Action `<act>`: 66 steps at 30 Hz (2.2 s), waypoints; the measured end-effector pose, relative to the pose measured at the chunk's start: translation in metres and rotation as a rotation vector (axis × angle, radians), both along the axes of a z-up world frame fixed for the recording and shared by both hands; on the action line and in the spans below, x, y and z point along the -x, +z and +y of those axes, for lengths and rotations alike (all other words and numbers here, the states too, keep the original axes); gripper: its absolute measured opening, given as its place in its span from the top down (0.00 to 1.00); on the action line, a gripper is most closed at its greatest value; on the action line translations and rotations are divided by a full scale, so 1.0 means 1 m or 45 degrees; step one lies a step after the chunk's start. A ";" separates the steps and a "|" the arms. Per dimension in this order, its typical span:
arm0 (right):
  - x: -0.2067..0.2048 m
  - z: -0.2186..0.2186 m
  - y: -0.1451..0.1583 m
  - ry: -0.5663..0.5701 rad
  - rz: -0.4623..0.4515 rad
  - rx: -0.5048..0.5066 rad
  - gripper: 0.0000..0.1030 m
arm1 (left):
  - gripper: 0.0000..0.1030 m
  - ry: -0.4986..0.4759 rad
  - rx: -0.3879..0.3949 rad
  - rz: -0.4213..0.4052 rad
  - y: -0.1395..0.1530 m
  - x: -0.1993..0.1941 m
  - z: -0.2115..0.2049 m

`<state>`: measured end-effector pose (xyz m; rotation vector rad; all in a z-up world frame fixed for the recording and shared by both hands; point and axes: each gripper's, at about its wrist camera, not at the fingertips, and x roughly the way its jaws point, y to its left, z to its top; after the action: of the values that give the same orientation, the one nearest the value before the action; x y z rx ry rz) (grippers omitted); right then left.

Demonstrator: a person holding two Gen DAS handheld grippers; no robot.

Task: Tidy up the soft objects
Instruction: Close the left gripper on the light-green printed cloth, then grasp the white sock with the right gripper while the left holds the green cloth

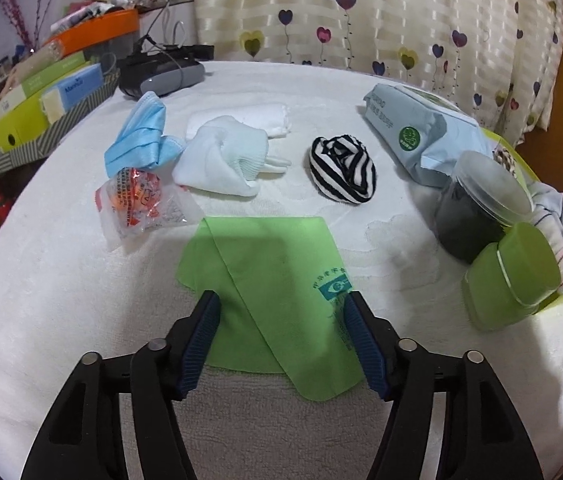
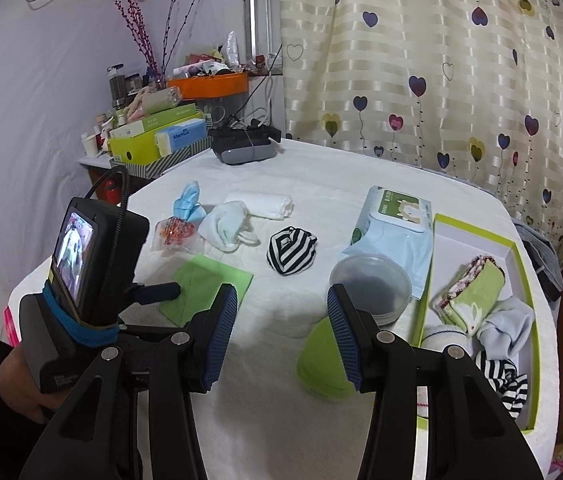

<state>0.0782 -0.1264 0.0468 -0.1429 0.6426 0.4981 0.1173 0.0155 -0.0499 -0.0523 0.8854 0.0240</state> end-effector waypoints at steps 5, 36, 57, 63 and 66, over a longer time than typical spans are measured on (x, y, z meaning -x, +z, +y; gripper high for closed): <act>-0.002 0.001 0.001 -0.008 -0.005 0.003 0.53 | 0.84 -0.022 -0.032 -0.020 0.002 0.001 -0.003; -0.064 0.083 -0.022 0.084 0.145 -0.014 0.53 | 0.93 0.161 0.154 -0.212 0.033 0.040 0.102; -0.130 0.131 -0.060 0.043 0.295 -0.043 0.79 | 0.93 0.201 0.181 -0.215 0.031 0.030 0.127; -0.108 0.121 -0.041 0.054 0.199 -0.037 0.85 | 0.93 0.203 0.161 -0.235 0.039 0.037 0.121; -0.092 0.113 -0.030 0.065 0.154 -0.052 0.85 | 0.93 0.197 0.148 -0.250 0.046 0.043 0.114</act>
<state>0.1706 -0.0137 0.0167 -0.0910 0.7482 0.5716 0.0746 0.1295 -0.0038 -0.2284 0.6842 0.1101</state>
